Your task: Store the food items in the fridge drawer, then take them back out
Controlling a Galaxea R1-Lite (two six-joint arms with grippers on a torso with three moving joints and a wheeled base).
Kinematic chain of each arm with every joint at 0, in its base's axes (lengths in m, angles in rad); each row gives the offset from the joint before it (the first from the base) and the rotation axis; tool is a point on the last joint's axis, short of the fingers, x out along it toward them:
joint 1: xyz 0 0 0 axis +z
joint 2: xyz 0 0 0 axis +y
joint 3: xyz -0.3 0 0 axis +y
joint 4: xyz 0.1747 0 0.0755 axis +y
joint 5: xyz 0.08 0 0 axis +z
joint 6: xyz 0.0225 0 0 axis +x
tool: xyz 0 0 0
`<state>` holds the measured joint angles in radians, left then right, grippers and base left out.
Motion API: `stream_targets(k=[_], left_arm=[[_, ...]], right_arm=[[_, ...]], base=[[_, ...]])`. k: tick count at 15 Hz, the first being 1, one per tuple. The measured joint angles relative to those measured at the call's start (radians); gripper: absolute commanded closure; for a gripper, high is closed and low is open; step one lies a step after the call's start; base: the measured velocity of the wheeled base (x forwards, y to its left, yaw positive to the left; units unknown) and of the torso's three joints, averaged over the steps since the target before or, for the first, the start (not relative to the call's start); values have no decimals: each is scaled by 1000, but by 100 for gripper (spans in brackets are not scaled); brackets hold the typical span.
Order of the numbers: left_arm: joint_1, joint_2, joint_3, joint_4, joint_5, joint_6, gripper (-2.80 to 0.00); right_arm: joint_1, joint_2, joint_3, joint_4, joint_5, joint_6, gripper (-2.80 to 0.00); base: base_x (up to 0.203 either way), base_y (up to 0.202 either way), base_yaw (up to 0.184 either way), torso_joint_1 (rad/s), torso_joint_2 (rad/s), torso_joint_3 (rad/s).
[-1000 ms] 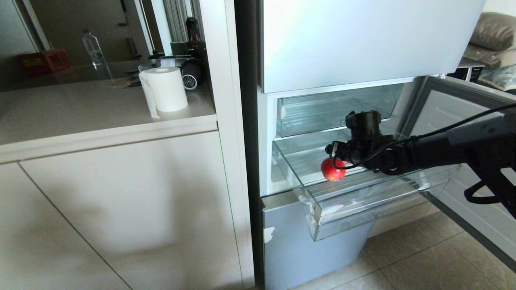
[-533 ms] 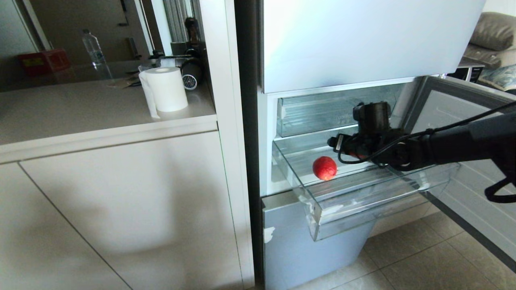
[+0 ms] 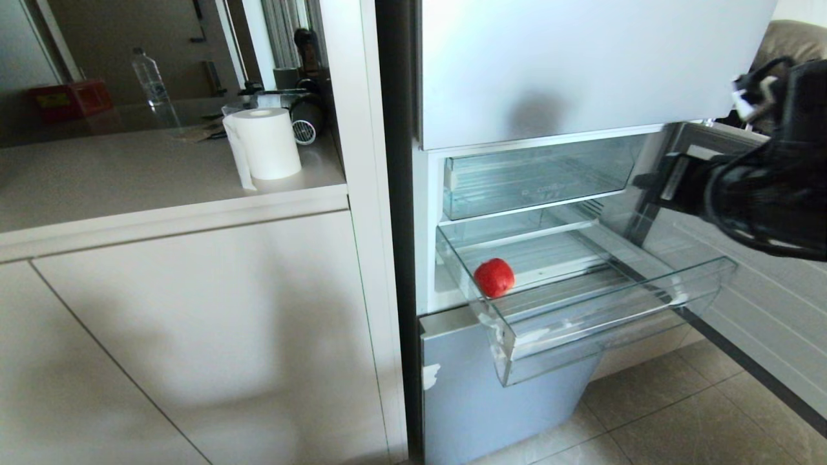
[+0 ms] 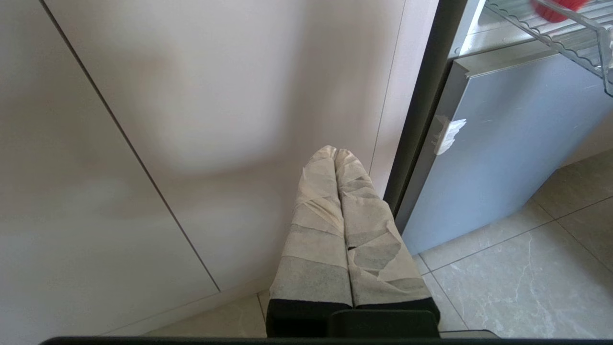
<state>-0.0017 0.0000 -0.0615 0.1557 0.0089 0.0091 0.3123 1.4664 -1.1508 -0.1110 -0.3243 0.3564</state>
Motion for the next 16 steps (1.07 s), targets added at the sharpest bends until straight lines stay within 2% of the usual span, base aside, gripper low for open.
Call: stream_targets(k=[2, 4, 6, 8, 12, 14, 16], left_arm=[[0, 0, 0, 0, 0, 0, 0], [0, 0, 0, 0, 0, 0, 0], [0, 0, 0, 0, 0, 0, 0], [0, 0, 0, 0, 0, 0, 0], [0, 0, 0, 0, 0, 0, 0], [0, 0, 0, 0, 0, 0, 0], [0, 0, 0, 0, 0, 0, 0]], right_arm=[[-51, -190, 60, 95, -1, -3, 0], [-201, -330, 88, 179, 2, -15, 0], [-416, -426, 99, 199, 11, -24, 0], [-660, -482, 111, 157, 41, -27, 0], [-1162, -518, 153, 37, 188, 4, 0], [-1360, -495, 174, 6, 282, 43, 0], [-1489, -432, 203, -19, 359, 67, 0]], base=[[0, 0, 0, 0, 0, 0], [0, 0, 0, 0, 0, 0], [0, 0, 0, 0, 0, 0], [0, 0, 0, 0, 0, 0], [0, 0, 0, 0, 0, 0], [0, 0, 0, 0, 0, 0], [0, 0, 0, 0, 0, 0]])
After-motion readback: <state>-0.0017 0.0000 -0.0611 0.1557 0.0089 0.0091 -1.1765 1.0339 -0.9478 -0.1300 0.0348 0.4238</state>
